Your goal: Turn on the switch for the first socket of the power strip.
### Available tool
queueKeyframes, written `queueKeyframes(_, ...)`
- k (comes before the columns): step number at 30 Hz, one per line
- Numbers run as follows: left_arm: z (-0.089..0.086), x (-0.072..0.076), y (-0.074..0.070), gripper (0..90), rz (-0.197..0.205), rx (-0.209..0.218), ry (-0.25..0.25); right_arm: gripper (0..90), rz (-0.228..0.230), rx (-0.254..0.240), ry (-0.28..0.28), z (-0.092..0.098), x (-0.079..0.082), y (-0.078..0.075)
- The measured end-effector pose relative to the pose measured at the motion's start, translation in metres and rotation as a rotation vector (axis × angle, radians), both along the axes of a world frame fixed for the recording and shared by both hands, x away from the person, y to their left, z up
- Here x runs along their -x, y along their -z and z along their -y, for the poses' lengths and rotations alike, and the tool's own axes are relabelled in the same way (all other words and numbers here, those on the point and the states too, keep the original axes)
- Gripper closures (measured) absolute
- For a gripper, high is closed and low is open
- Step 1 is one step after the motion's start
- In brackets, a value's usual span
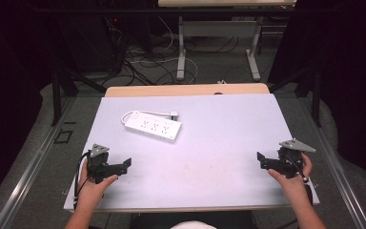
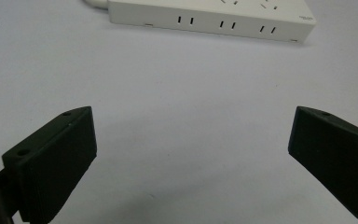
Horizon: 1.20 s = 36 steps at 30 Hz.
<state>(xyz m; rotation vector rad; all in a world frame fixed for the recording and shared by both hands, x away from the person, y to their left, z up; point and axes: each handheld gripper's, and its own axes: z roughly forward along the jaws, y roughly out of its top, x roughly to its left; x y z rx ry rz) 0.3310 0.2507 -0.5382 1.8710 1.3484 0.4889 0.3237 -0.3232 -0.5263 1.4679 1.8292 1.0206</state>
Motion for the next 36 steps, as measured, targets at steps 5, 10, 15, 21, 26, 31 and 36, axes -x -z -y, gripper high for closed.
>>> queueKeyframes(5,0.002,0.001,0.001,2.1,0.007,-0.001,-0.006,0.0,0.005,-0.012,-0.006,0.0,0.0,0.0)
queueKeyframes(10,0.002,0.002,-0.001,4.2,-0.002,0.0,0.003,0.0,0.016,0.0,-0.017,-0.004,0.0,0.0)
queueKeyframes(15,0.005,0.004,-0.003,5.7,0.003,-0.006,0.014,0.0,0.028,0.004,-0.012,-0.006,0.0,0.001)
queueKeyframes(21,0.008,0.005,-0.005,12.0,0.025,-0.011,0.021,0.0,0.027,0.007,-0.027,-0.009,0.001,0.0)
queueKeyframes(26,0.01,0.006,-0.005,16.5,0.026,-0.003,0.017,0.0,0.034,-0.013,-0.026,-0.01,0.001,0.002)
queueKeyframes(31,0.014,0.006,-0.006,18.1,0.031,-0.02,0.038,0.2,0.034,-0.004,-0.03,-0.011,0.001,0.003)
queueKeyframes(36,0.019,0.007,-0.006,22.7,0.037,-0.044,0.056,0.7,0.02,-0.006,-0.038,-0.013,0.002,0.003)
